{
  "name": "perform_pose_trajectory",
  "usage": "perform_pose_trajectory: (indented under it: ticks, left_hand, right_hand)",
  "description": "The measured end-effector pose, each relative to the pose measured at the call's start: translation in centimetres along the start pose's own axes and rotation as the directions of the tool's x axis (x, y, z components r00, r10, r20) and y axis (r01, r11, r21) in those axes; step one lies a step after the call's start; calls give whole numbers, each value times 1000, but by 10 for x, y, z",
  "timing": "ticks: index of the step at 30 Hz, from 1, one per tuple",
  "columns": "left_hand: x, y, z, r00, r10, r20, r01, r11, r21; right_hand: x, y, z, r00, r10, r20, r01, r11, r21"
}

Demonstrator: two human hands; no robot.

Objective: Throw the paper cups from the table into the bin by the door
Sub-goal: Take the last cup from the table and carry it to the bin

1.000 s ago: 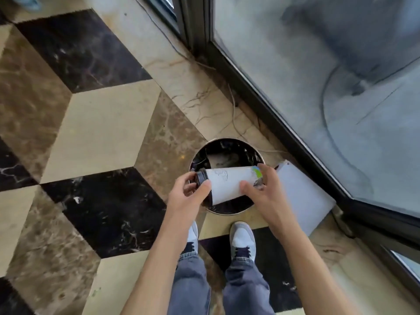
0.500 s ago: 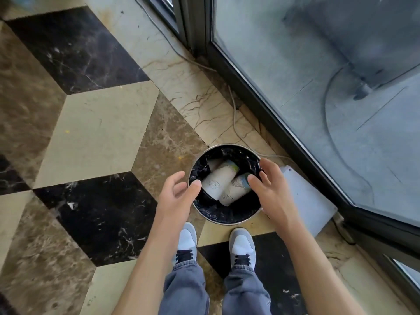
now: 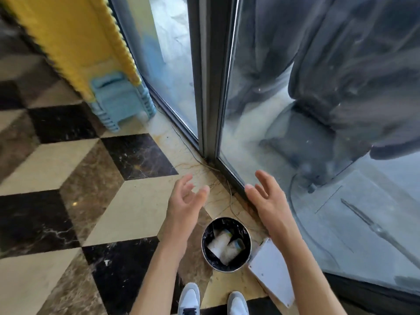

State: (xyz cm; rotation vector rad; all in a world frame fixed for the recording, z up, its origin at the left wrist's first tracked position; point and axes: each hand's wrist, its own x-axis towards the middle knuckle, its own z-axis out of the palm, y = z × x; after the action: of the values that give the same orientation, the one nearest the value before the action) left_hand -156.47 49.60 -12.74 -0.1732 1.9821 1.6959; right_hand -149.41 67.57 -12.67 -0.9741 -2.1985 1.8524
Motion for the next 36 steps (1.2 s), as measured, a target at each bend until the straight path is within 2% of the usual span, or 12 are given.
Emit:
perform_pose_trajectory:
  ticks: [3, 8, 12, 15, 20, 25, 28, 31, 34, 36]
  left_hand:
    - [-40, 100, -12, 981, 195, 22, -195, 981, -12]
    - [-107, 232, -47, 894, 448, -16, -448, 893, -31]
    - [-157, 286, -78, 810, 585, -44, -585, 811, 18]
    - [-186, 303, -103, 774, 627, -86, -624, 779, 67]
    - [-225, 310, -138, 738, 652, -171, -646, 757, 99]
    - [-271, 292, -171, 669, 647, -365, -644, 750, 150]
    - [-308, 264, -195, 610, 602, -515, -615, 770, 172]
    - [-358, 226, -216, 524, 519, -675, -565, 805, 181]
    - [-425, 182, -232, 417, 437, -797, -507, 839, 195]
    - [-477, 153, -241, 321, 369, -872, -468, 863, 193]
  right_hand:
    - [-28, -99, -22, 991, -132, -22, 132, 991, 6]
    - [-77, -243, -49, 938, -344, -48, 344, 939, -6]
    - [-117, -315, -58, 882, -469, -51, 469, 883, -17]
    - [-141, -345, -53, 854, -520, -25, 519, 854, -24]
    - [-167, -374, -28, 803, -590, 79, 594, 804, -28]
    - [-192, -387, 8, 697, -666, 266, 684, 729, 32]
    - [-213, -384, 35, 583, -693, 425, 727, 678, 108]
    - [-247, -373, 68, 465, -665, 585, 741, 653, 153]
    - [-298, -360, 103, 313, -625, 715, 729, 640, 241]
    - [-344, -352, 128, 220, -586, 780, 715, 641, 280]
